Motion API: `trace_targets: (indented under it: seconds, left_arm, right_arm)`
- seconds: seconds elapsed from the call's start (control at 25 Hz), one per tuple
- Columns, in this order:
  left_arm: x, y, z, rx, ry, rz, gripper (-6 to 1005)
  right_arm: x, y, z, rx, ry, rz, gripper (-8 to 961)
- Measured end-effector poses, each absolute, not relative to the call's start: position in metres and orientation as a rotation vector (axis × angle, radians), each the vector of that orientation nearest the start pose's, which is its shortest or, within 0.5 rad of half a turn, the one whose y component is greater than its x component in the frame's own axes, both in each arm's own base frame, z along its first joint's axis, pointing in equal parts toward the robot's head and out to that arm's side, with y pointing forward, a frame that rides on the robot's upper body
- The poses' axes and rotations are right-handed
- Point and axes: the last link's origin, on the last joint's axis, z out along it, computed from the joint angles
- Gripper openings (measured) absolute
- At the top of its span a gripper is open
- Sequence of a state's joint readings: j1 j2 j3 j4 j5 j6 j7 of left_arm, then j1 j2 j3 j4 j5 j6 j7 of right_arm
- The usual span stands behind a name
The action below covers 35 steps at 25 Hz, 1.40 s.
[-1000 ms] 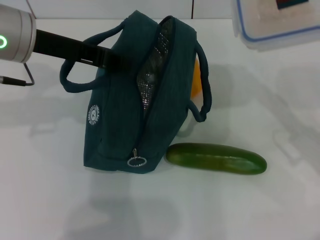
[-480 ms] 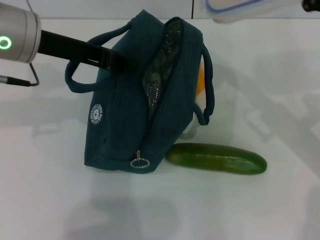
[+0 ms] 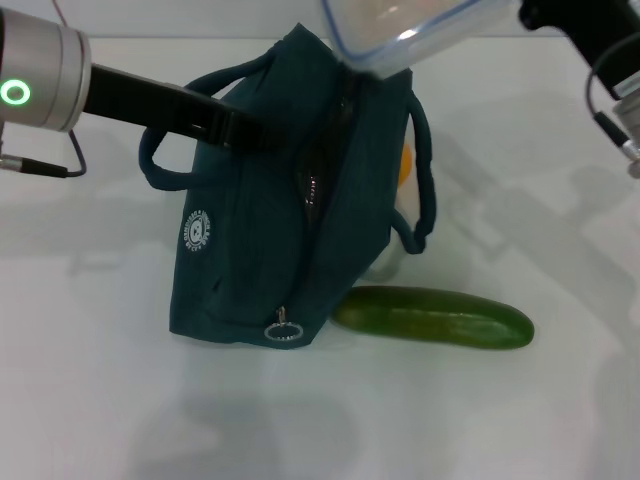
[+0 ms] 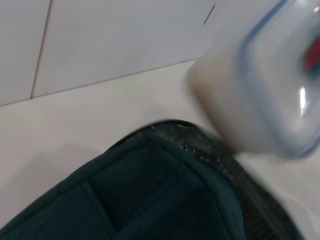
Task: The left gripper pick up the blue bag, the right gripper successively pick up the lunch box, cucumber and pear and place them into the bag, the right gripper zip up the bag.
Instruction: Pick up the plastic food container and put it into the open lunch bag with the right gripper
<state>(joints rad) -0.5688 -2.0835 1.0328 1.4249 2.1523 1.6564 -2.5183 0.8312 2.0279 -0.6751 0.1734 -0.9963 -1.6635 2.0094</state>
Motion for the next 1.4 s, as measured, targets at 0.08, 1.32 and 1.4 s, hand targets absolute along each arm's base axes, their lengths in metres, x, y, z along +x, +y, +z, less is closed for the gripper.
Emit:
trace_targets:
  seconds: [0.08, 1.32, 1.4]
  left_arm:
    - [-0.144, 0.352, 0.056, -2.691, -1.101, -0.312, 40]
    - [-0.150, 0.357, 0.058, -2.645, -1.080, -0.393, 39]
    - [-0.149, 0.357, 0.058, -2.648, -1.075, -0.396, 39]
  right_arm:
    - [0.178, 0.377, -0.007, -1.633, 1.942, 2.202, 110]
    - [0.170, 0.377, -0.045, -1.864, 2.051, 1.836, 113]
    - [0.169, 0.378, -0.045, -1.868, 2.030, 1.841, 113]
